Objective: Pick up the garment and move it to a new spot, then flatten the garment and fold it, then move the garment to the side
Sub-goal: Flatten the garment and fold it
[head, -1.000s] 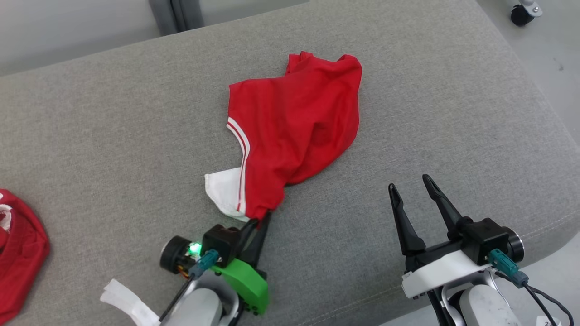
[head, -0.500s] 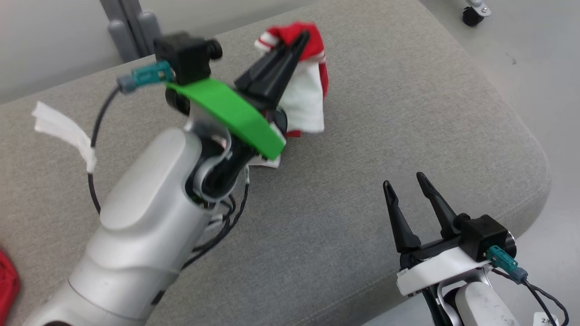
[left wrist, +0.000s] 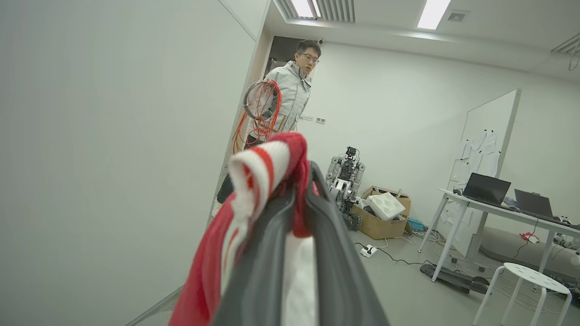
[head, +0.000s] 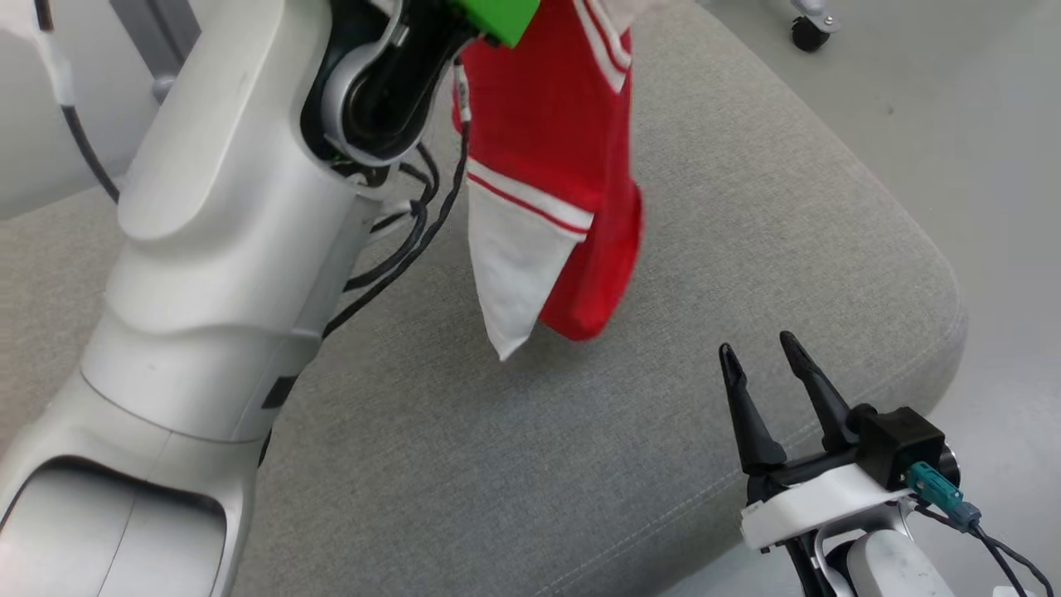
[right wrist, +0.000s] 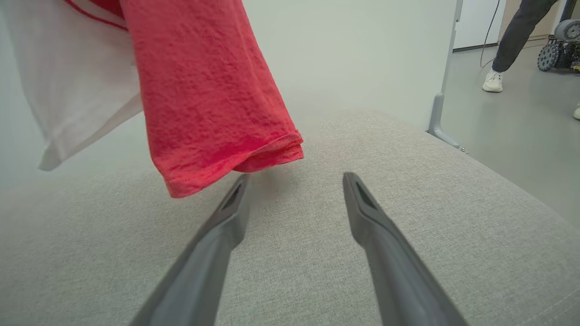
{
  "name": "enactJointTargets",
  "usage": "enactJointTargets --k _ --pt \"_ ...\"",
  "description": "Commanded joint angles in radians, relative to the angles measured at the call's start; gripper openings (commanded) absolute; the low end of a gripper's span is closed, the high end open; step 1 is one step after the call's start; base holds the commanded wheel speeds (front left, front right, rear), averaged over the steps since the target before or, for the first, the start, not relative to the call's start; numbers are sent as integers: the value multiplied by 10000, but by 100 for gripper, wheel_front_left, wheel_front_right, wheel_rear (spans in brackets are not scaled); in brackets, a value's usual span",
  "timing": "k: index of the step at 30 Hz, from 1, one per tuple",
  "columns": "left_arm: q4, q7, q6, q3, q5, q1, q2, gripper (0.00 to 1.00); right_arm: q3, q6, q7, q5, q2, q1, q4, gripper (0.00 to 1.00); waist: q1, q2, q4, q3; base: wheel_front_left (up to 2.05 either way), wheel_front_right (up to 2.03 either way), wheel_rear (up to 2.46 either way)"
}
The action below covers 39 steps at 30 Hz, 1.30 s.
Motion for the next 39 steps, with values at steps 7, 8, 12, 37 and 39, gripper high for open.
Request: enactJointTargets --k 7,8,12,37,39 --pt "77 -639 662 436 -291 3781 1644 0 -314 -14 -5 -306 -13 122 -66 100 0 -1 1020 -265 0 0 0" --pt "105 -771 705 522 -317 4246 1866 0 -329 -14 -5 -352 -10 120 -76 100 0 -1 1108 -277 0 0 0" --pt "377 -1472 835 1071 -586 5914 2561 0 -341 -14 -5 -541 -13 177 -41 100 0 -1 1486 -296 0 0 0" --pt "130 -2866 1342 3736 4400 9990 1343 100 -81 -14 -5 -992 -13 364 136 100 0 -1 2796 -201 0 0 0" --pt "336 -2865 1442 3982 4862 10183 1193 100 15 -14 -5 -1020 -11 289 161 100 0 -1 2826 -150 0 0 0"
